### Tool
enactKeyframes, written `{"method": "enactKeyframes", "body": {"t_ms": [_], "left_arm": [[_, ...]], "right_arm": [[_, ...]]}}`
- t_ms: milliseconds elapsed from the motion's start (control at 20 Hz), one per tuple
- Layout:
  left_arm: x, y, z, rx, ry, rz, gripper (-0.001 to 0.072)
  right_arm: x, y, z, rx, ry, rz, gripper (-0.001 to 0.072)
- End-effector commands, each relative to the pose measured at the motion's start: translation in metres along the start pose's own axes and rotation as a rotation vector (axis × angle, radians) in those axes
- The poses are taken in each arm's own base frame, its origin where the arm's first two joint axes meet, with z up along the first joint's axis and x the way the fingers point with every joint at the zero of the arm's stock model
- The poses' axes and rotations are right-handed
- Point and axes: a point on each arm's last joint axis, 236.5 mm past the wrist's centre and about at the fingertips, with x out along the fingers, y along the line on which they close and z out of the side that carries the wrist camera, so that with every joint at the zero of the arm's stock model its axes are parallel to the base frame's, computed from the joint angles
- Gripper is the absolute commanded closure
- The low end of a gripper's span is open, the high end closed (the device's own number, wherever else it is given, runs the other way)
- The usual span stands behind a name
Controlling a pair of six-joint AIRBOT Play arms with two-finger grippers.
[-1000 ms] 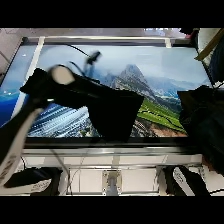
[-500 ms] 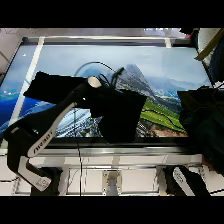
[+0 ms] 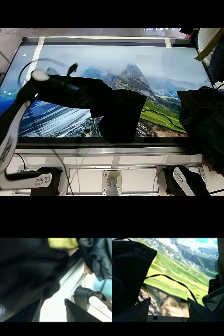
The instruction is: Fold the clothes and pants, and hang the long-sleeved shirts on hangers.
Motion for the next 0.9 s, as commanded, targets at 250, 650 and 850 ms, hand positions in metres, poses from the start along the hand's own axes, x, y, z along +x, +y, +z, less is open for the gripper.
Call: {"method": "enactKeyframes", "body": {"t_ms": [250, 650, 850], "left_arm": [[-0.021, 0.139, -0.079, -0.475, -0.706, 0.211, 0.0386], [0.003, 0.124, -0.073, -0.554, -0.721, 0.135, 0.0324], [0.029, 0.138, -0.081, -0.595, -0.627, 0.18, 0.0323]], "right_arm": [[0.0, 0.002, 0.0, 0.044, -0.001, 0.006, 0.0199], [0.0, 0.003, 0.001, 0.056, -0.004, 0.012, 0.0199], [0.0, 0.004, 0.001, 0.063, -0.006, 0.018, 0.0199]]}}
